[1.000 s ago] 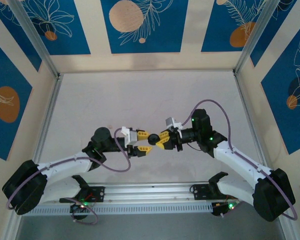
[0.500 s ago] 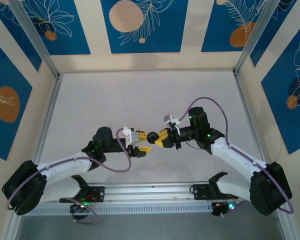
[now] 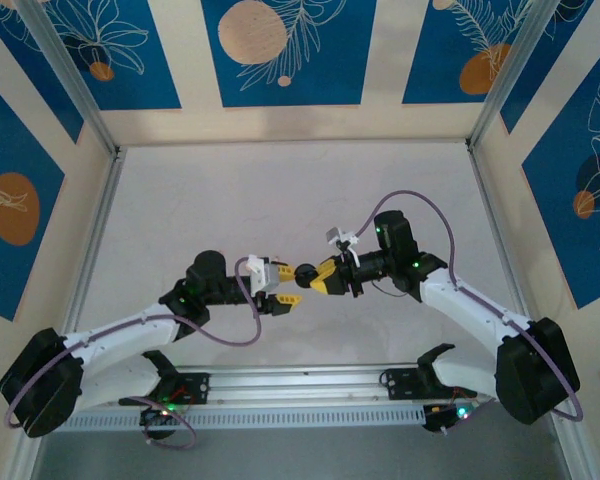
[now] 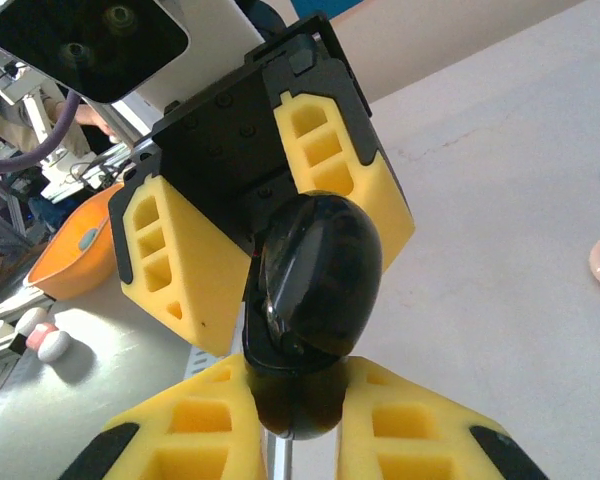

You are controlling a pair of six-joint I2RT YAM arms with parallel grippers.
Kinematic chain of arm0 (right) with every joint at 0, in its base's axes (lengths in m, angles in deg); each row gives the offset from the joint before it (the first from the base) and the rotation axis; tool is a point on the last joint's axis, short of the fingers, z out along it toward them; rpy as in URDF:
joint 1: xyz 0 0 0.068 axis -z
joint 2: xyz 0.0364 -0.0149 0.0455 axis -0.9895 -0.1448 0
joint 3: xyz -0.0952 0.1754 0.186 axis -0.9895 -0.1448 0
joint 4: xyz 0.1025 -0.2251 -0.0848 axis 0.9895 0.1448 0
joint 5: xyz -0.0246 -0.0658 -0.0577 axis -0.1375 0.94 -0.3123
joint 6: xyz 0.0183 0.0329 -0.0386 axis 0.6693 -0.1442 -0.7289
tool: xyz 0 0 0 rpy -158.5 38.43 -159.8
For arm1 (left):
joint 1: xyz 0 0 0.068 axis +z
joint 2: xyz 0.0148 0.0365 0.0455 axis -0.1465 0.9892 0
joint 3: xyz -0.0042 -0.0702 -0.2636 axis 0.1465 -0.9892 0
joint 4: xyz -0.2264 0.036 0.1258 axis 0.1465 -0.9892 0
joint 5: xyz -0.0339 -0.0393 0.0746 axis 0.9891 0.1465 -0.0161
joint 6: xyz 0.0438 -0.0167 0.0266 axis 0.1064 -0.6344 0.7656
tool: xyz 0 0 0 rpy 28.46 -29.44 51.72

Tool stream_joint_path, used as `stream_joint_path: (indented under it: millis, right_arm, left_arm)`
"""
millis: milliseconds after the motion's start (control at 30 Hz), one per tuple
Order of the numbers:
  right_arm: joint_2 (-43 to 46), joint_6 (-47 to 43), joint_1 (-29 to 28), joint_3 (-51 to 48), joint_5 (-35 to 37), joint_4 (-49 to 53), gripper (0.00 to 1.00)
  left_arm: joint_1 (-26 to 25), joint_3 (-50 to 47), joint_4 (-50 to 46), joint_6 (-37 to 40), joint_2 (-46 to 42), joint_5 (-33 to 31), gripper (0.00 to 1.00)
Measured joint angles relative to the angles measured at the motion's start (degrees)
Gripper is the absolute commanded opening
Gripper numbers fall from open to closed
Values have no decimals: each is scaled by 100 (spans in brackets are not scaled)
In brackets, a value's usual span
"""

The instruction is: Insert the wireless bluetooth earbuds into the charging case

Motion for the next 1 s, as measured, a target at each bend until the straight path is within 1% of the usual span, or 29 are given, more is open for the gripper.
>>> stream_joint_path:
  millis: [167,267,333,467,700,867,1000]
  right_arm:
    - [4,-26,39,4,-96,133,9]
    - [4,-68,44,35,-125,238,9]
    - [4,-116,50,52,-186,297,9]
    - [4,-243,28,72,-247,494,9]
    - [-31,-201,-39,87,-13,601,8]
    - [-116,120,-13,94,173,461,8]
    - [-120,398,0,94,192,273,8]
  left_arm:
    - [-2,37,-173,168,-50,-7,51]
    - [-9,85,-278,249,-50,-11,54]
    - [-9,116,-275,295,-48,-20,56]
    - [-9,168,-256,313,-17,-33,56]
    - [-7,210,-116,295,46,-50,50]
    - [2,210,-70,275,61,-83,45]
    - [4,210,31,243,81,-208,45]
